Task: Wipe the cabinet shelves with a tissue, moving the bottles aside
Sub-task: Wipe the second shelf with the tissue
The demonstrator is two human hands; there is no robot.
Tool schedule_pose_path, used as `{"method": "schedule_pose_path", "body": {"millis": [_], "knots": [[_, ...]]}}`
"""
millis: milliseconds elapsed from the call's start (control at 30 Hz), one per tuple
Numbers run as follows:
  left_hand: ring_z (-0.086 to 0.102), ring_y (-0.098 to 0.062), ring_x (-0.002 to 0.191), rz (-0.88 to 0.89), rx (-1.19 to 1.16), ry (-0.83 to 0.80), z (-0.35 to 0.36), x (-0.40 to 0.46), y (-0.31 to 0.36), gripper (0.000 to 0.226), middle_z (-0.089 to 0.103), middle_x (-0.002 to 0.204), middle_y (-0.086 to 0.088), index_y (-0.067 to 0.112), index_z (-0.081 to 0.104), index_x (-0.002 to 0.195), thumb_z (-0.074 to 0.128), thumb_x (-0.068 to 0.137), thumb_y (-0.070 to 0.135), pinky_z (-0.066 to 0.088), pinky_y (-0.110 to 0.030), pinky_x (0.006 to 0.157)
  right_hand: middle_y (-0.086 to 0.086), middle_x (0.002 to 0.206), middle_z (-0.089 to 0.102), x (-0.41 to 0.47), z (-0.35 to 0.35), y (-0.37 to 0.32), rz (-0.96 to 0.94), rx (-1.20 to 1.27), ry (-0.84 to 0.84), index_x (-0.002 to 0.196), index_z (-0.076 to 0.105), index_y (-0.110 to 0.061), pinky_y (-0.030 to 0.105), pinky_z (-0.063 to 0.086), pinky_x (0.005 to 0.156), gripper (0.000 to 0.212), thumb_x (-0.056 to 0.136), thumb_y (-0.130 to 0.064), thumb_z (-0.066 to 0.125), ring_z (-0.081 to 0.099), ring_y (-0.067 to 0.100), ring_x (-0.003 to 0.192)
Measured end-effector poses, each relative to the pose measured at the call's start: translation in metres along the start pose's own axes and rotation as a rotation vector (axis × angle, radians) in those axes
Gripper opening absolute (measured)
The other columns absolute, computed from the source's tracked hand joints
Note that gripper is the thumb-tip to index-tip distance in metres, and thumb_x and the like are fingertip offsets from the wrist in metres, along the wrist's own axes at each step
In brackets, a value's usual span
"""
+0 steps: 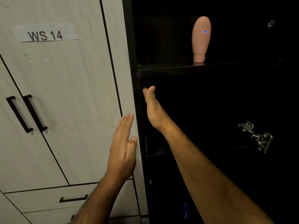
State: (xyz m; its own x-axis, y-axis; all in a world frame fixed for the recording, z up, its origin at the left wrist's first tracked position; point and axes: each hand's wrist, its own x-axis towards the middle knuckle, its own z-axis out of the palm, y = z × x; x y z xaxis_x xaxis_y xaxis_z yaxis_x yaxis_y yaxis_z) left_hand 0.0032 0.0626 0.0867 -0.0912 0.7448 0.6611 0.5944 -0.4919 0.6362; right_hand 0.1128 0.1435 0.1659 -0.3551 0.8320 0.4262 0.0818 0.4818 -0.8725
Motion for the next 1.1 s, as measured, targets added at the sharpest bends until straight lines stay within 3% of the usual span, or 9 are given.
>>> {"method": "schedule_pose_path", "body": {"millis": [167,367,433,567,733,833,900,1000,1100], "knots": [[0.02,0.002,0.144,0.016,-0.03,0.014,0.004,-0.003,0.004,0.059,0.027,0.154,0.017,0.034,0.025,0.146,0.028,0.087,0.036,0.018,-0.02,0.118,-0.014,0.151,0.034,-0.023,-0.008,0.033,0.031,0.037,-0.042,0.152,0.028,-0.024,0.0,0.017,0.098,0.066,0.096,-0.057,0.02,0.024,-0.014,0.127],[0.023,-0.001,0.144,0.02,-0.103,0.018,0.011,-0.01,0.004,0.061,0.028,0.154,0.016,0.036,0.025,0.145,0.03,0.085,0.036,0.024,-0.037,0.119,0.018,0.094,0.068,-0.039,-0.019,0.091,0.133,-0.163,0.015,0.1,0.065,0.003,0.042,0.055,0.083,0.018,0.093,-0.014,0.062,0.067,0.033,0.091],[0.024,-0.003,0.144,0.038,-0.099,0.032,0.013,-0.012,0.006,0.06,0.028,0.154,0.016,0.038,0.025,0.145,0.03,0.085,0.035,0.025,-0.043,0.119,0.018,0.088,0.071,-0.041,-0.026,0.092,0.174,0.002,0.125,0.091,0.069,0.0,0.039,0.057,0.075,0.008,0.089,-0.007,0.066,0.07,0.031,0.082],[0.027,-0.014,0.145,0.17,-0.064,0.081,0.019,-0.022,0.007,0.054,0.032,0.155,0.004,0.021,0.031,0.148,0.031,0.095,0.033,0.025,-0.04,0.117,0.001,0.075,0.072,-0.047,-0.05,0.086,0.21,0.164,0.373,0.084,0.072,-0.01,0.023,0.052,0.066,0.014,0.089,0.0,0.064,0.067,0.01,0.068],[0.026,-0.022,0.146,0.254,-0.015,0.073,0.027,-0.032,0.016,0.057,0.031,0.156,-0.008,0.008,0.033,0.147,0.027,0.101,0.042,0.025,-0.036,0.118,-0.003,0.064,0.064,-0.054,-0.116,0.092,0.121,-0.258,0.689,0.072,0.068,-0.015,0.027,0.044,0.057,0.02,0.088,-0.007,0.06,0.055,0.006,0.058],[0.025,-0.021,0.147,0.262,-0.026,0.012,0.038,-0.03,0.022,0.055,0.03,0.157,-0.006,0.009,0.032,0.148,0.033,0.099,0.033,0.024,-0.036,0.117,-0.004,0.053,0.046,-0.061,-0.148,0.08,0.101,-0.467,0.826,0.057,0.046,-0.015,0.025,0.038,0.049,0.034,0.086,-0.002,0.056,0.04,0.001,0.048],[0.023,-0.019,0.147,0.263,-0.047,-0.022,0.046,-0.028,0.024,0.054,0.029,0.158,-0.002,0.013,0.03,0.149,0.033,0.098,0.03,0.024,-0.035,0.117,-0.008,0.055,0.04,-0.062,-0.162,0.067,0.058,-0.523,0.915,0.059,0.037,-0.02,0.014,0.031,0.046,0.04,0.089,0.001,0.05,0.038,0.001,0.045],[0.022,-0.016,0.147,0.252,-0.084,-0.067,0.053,-0.023,0.022,0.054,0.028,0.158,0.001,0.018,0.029,0.149,0.034,0.097,0.03,0.022,-0.033,0.118,-0.002,0.08,0.056,-0.054,-0.175,0.054,-0.046,-0.697,1.008,0.081,0.056,-0.014,0.008,0.035,0.058,0.022,0.092,0.002,0.045,0.048,0.0,0.065],[0.018,-0.013,0.148,0.231,-0.109,-0.118,0.059,-0.017,0.019,0.054,0.026,0.159,0.005,0.022,0.026,0.15,0.034,0.097,0.032,0.022,-0.036,0.119,0.01,0.117,0.056,-0.038,-0.179,0.061,0.018,-0.869,0.847,0.113,0.057,-0.004,0.0,0.037,0.076,0.03,0.087,0.008,0.048,0.054,0.01,0.099]]}}
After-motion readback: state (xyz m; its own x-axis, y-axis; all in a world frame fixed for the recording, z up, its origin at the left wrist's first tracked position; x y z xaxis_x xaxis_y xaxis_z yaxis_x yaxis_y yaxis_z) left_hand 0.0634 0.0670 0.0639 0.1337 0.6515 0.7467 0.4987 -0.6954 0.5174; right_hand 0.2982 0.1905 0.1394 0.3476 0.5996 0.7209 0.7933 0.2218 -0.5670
